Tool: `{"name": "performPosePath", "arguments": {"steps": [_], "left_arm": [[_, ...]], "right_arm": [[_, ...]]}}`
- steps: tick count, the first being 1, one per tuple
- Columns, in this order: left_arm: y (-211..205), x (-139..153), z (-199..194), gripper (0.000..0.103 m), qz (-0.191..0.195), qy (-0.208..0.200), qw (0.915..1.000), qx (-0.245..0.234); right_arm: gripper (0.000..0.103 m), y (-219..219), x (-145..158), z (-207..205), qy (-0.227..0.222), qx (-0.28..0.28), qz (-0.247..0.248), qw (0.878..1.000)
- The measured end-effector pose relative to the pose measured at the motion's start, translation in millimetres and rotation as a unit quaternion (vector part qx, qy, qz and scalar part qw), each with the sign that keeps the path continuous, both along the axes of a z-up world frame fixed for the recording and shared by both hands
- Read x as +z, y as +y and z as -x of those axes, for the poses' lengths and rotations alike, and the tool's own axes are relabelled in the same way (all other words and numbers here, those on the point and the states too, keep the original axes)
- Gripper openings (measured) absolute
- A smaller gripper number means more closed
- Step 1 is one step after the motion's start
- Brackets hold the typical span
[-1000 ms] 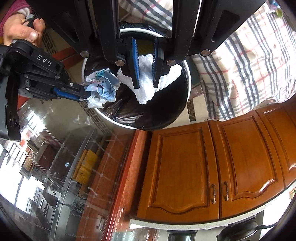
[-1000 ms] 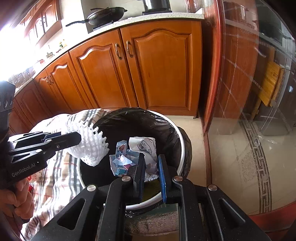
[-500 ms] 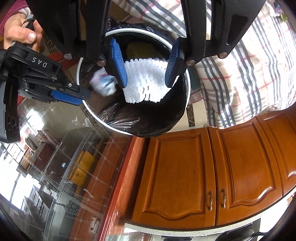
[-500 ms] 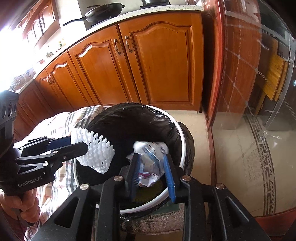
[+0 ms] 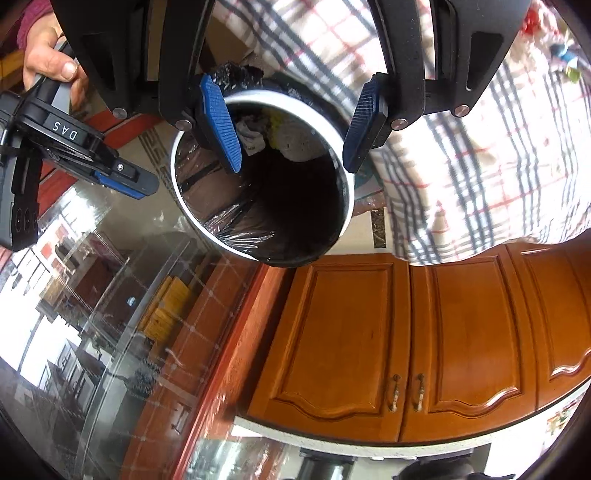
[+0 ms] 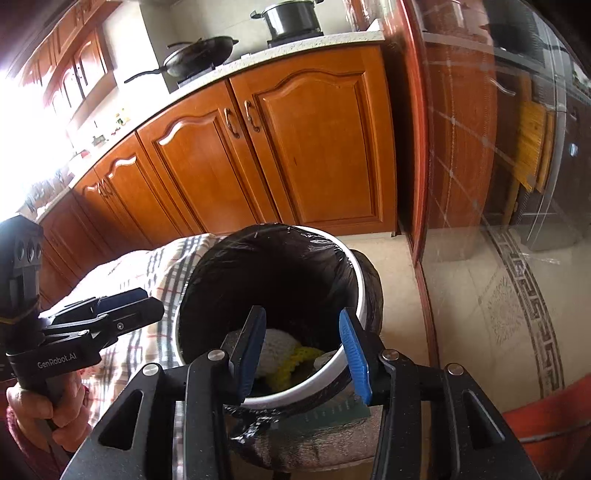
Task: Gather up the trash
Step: 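Open both tools to drop the paper and foam net into the bin, then move both open tools back over the trash on the table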
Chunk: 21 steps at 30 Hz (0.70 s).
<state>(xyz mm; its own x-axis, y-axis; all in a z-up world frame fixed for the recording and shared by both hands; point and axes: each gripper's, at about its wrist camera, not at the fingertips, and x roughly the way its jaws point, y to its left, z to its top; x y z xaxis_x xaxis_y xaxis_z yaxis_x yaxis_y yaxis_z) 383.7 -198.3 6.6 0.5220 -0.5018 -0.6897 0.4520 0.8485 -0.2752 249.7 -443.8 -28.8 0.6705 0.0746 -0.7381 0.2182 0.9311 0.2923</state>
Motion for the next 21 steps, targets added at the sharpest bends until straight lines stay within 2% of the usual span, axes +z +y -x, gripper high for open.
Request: {"name": "performPosePath", "arguments": {"steps": [2,5,7,10,14,21], "left_arm": [[17.5,2.3,12.8,0.057,0.004,-0.009,0.9999,0.014],[46.1,2.9,32.9,0.058,0.010,-0.018,0.9990,0.040],[67.0,2.3,47.2,0.058,0.021,-0.018,0.9982,0.054],[98.0,2.2,70.9,0.058,0.024,-0.027,0.9963,0.078],[135.3,2.8,103.6,0.060,0.023,-0.039,0.9928,0.111],[189.6,3.6,149.0,0.065,0.023,-0.048,0.9862,0.156]], "right_arm": [[0.043,5.7,2.1,9.2,-0.012,0.000,-0.012,1.000],[0.049,19.2,2.7,20.1,-0.027,0.004,-0.030,0.999],[0.061,29.7,1.3,25.8,-0.037,0.008,-0.049,0.998],[0.073,46.9,-1.1,31.8,-0.048,0.014,-0.074,0.996],[0.078,71.5,-3.8,37.2,-0.057,0.028,-0.111,0.992],[0.090,122.5,-4.1,44.1,-0.070,0.062,-0.134,0.987]]}}
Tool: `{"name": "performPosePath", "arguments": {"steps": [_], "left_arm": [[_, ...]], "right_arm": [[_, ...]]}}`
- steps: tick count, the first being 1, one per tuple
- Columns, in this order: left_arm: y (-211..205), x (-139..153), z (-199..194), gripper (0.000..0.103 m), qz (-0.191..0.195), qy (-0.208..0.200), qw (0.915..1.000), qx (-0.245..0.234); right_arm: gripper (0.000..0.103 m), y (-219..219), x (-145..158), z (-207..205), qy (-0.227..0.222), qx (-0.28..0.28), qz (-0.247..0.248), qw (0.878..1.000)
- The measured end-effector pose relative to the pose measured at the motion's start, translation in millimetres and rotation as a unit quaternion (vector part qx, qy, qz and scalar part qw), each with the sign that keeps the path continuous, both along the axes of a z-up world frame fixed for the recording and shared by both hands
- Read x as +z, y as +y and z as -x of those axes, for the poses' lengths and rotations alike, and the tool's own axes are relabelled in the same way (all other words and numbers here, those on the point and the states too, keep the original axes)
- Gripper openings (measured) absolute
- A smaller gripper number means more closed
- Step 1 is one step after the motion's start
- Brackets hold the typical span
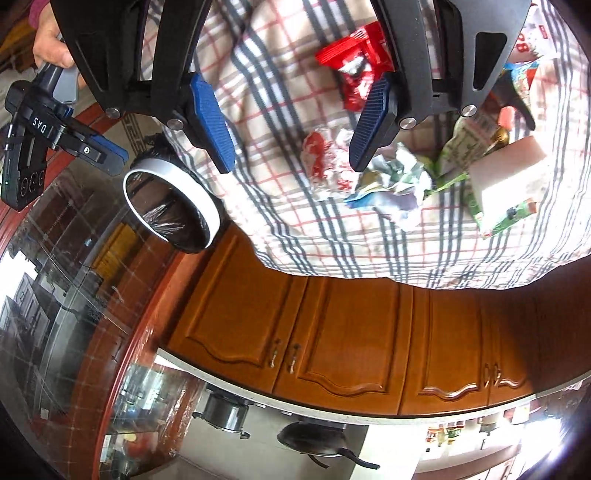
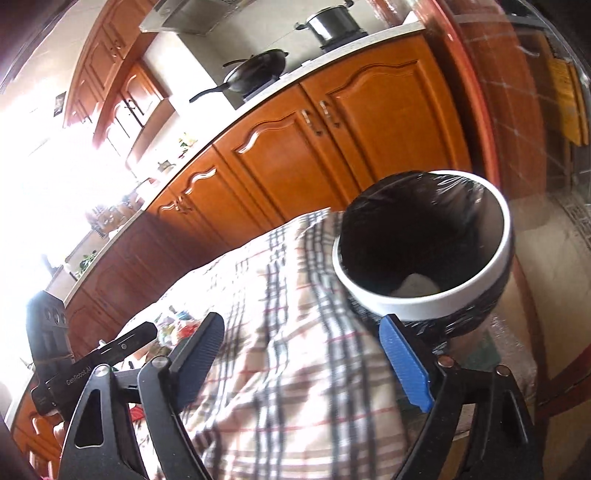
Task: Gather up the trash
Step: 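Move both open tools back over the trash on the table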
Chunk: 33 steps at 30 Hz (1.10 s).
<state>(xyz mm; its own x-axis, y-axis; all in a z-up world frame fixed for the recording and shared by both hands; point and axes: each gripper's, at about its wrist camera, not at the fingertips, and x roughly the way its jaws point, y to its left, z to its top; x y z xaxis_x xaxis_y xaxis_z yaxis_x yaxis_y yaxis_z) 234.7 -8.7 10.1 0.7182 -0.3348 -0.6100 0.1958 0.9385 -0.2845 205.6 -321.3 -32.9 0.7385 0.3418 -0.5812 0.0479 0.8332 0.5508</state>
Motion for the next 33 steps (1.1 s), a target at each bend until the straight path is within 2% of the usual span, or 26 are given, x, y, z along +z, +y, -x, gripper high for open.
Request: {"name": "performPosePath", "arguments": {"steps": [3,6,15,24,29,33], "left_arm": [[20.6,2.9,16.8,0.067,-0.003,-0.005,0.9998,0.018],[35.0,4.2,33.5,0.069,-0.010,-0.009,0.9994,0.033],[64.7,8.8,62.2,0.074,-0.027,-0.014,0.9966,0.077],[82.1,5.5,50.0,0.075,-0.027,0.006,0.9913,0.129],[87.4,0.5,23.9,0.078,-0.038,0.021,0.9904,0.131],[96.7,-7.8,2.8,0.079,-0.020,0.046,0.9917,0.119]], "right_arm": [[0.092,19.2,-2.9,-3.3,0.003,0.019,-0.005,1.000],[0.101,37.4,-5.8,-4.3,0.003,0.033,-0.005,0.999],[0.101,82.9,-4.9,-12.0,0.003,0.075,0.004,0.997],[0.101,112.4,-1.6,-29.4,0.000,0.106,0.004,0.994],[0.101,124.9,-3.7,-42.9,0.005,0.121,0.005,0.993],[0.101,132.7,-7.3,-54.5,0.012,0.133,0.006,0.991]]}}
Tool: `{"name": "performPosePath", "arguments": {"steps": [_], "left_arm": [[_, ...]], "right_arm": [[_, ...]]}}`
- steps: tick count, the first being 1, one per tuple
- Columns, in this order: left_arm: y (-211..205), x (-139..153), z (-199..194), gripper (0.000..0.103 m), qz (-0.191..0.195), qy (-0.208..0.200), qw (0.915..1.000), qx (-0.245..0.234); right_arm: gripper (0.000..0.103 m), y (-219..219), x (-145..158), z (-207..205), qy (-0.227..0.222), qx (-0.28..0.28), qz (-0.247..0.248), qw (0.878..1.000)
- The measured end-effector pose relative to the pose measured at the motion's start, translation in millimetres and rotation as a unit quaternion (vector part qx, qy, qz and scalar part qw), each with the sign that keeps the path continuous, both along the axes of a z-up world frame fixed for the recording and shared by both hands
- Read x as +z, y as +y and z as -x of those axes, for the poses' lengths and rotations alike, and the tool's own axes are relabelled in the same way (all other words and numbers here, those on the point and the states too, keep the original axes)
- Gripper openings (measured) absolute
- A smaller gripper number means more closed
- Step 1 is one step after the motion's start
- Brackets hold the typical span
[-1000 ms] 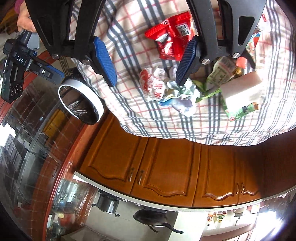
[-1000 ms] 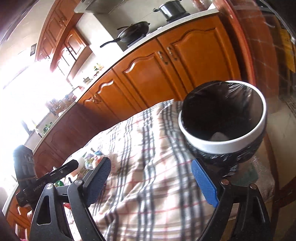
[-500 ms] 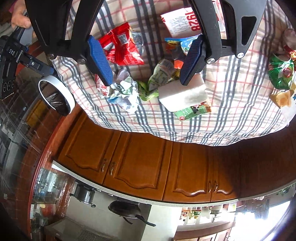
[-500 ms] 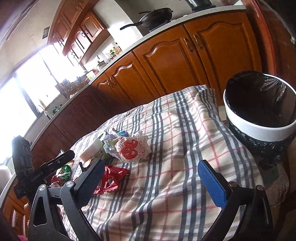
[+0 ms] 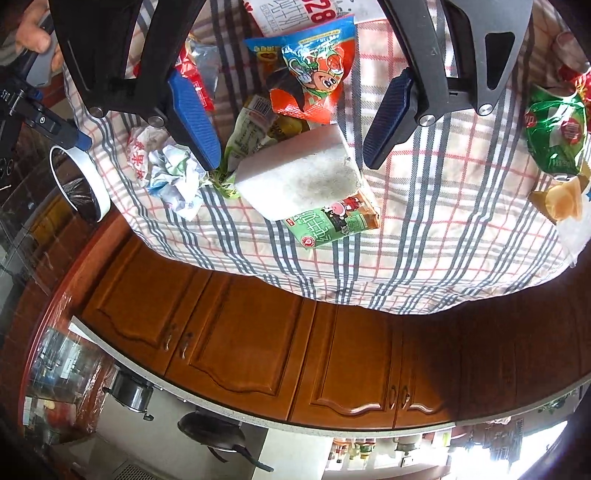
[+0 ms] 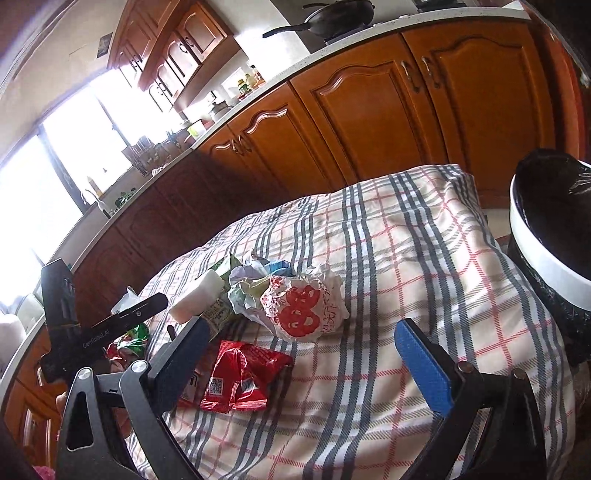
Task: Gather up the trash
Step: 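Move both open tools back over the trash on the table, then grasp the white block with the left tool while the right grasps the red-white plastic bag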
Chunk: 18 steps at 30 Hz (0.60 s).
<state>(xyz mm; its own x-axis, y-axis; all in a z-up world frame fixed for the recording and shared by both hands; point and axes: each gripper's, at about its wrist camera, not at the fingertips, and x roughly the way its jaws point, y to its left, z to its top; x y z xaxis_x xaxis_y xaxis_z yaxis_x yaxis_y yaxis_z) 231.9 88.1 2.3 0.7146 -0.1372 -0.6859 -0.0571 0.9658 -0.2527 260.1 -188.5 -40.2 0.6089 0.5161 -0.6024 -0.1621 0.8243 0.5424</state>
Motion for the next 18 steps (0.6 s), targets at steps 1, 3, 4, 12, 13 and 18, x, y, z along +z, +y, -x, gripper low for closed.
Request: {"name": "performPosePath", "arguments": {"steps": [1,3,4,12,13,18], "left_arm": [[3.2,-1.7,-5.9,0.079,0.004,0.004,1.0000,-0.007],[7.3,-3.2,-17.7,0.079,0.010,0.008,0.9996,-0.025],[10.2,-3.8,-22.5,0.079,0.014,0.010,0.9992,-0.037],[14.1,-5.1,-62.9,0.081,-0.034,0.017,0.9883,-0.147],[16.1,-6.1,-64.1,0.081,-0.040,0.018,0.9871,-0.154],[9.1,-8.0,-70.8,0.079,-0.067,0.017,0.9830,-0.170]], "right_arm": [[0.101,2.1,-1.6,-3.5,0.003,0.003,0.002,1.000],[0.101,7.9,-4.2,-10.2,0.008,0.009,0.002,1.000],[0.101,9.1,-5.5,-12.7,0.009,0.012,0.002,1.000],[0.097,20.2,-18.2,-30.3,0.028,0.036,0.010,0.999],[0.096,21.6,-19.0,-31.2,0.029,0.038,0.012,0.999],[0.085,27.7,-23.2,-38.7,0.033,0.040,0.019,0.998]]}}
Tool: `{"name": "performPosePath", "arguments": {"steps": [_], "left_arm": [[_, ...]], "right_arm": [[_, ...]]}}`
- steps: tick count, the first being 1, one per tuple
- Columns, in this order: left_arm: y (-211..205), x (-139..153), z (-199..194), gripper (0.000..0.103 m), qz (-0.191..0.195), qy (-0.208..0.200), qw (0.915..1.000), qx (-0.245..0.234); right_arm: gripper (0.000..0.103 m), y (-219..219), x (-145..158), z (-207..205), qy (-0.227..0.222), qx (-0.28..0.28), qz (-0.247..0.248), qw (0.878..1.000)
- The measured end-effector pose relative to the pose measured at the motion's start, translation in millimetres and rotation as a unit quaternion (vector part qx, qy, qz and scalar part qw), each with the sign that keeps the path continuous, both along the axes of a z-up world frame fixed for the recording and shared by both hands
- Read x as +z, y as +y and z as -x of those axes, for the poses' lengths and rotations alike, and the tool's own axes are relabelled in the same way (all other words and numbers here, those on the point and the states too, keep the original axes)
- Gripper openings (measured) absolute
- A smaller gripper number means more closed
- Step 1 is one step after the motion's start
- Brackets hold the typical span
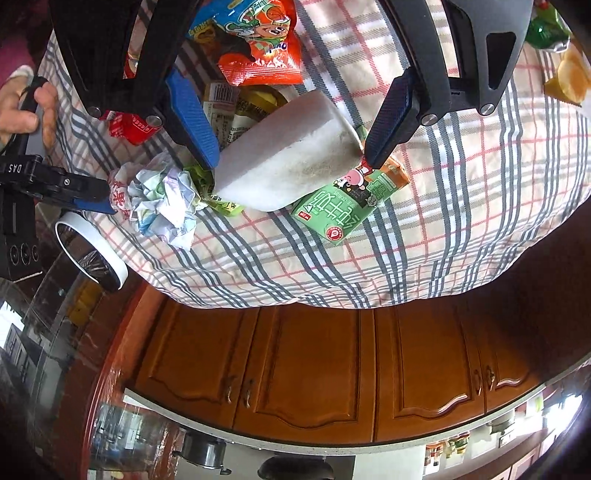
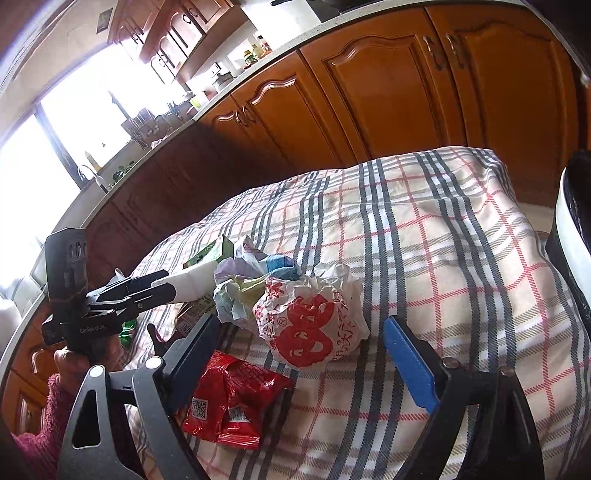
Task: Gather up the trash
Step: 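Grasp the white block with the left tool while the right grasps the red-white plastic bag, then carry the white block and red-white bag over the bin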
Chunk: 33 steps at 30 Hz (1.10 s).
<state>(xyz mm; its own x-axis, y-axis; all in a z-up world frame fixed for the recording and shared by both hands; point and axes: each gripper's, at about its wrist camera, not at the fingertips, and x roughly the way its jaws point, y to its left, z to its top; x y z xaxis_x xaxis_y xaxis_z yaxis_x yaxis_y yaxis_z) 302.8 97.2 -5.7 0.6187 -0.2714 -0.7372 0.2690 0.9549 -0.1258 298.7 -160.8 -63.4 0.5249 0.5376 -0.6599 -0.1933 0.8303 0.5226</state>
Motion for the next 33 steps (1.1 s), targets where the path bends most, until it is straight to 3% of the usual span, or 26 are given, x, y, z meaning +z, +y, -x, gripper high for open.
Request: {"name": "performPosePath", "arguments": {"steps": [2,3,4,5,8,14,22,25,33], "left_arm": [[-4.7,-3.0,6.3,0.074,-0.012,-0.006,0.9999,-0.002],[-8.1,-3.0,6.0,0.058,-0.019,-0.008,0.9998,-0.004],[-11.0,-4.8,9.1,0.053,-0.021,-0.007,0.9997,-0.007],[-13.0,-4.8,9.6,0.052,-0.023,-0.008,0.9997,-0.006],[-19.7,-1.8,18.7,0.047,-0.032,-0.021,0.9992,-0.012],[-33.2,6.2,42.6,0.042,-0.053,-0.038,0.9977,-0.021],[-29.5,40.6,77.6,0.042,0.012,-0.069,0.9975,0.009],[-35.8,46.3,90.2,0.042,0.041,-0.073,0.9965,0.005],[-76.8,48.5,103.4,0.042,0.067,-0.073,0.9948,-0.022]], "right_arm": [[0.075,2.7,-3.0,-3.7,0.004,0.001,0.004,1.000],[0.062,3.9,-4.4,-5.1,0.007,0.000,0.009,1.000],[0.050,4.4,-5.6,-6.0,0.009,-0.002,0.015,1.000],[0.048,4.7,-5.8,-5.6,0.009,-0.002,0.019,1.000],[0.026,2.6,-0.3,-0.8,-0.003,-0.003,0.024,1.000],[0.023,-5.0,12.4,12.6,-0.021,-0.009,0.030,0.999],[0.022,-23.5,37.3,35.0,-0.051,-0.020,0.018,0.998],[0.022,-35.8,44.9,43.5,-0.059,-0.029,0.016,0.998],[0.022,-74.8,49.5,60.8,-0.062,-0.066,0.018,0.996]]}}
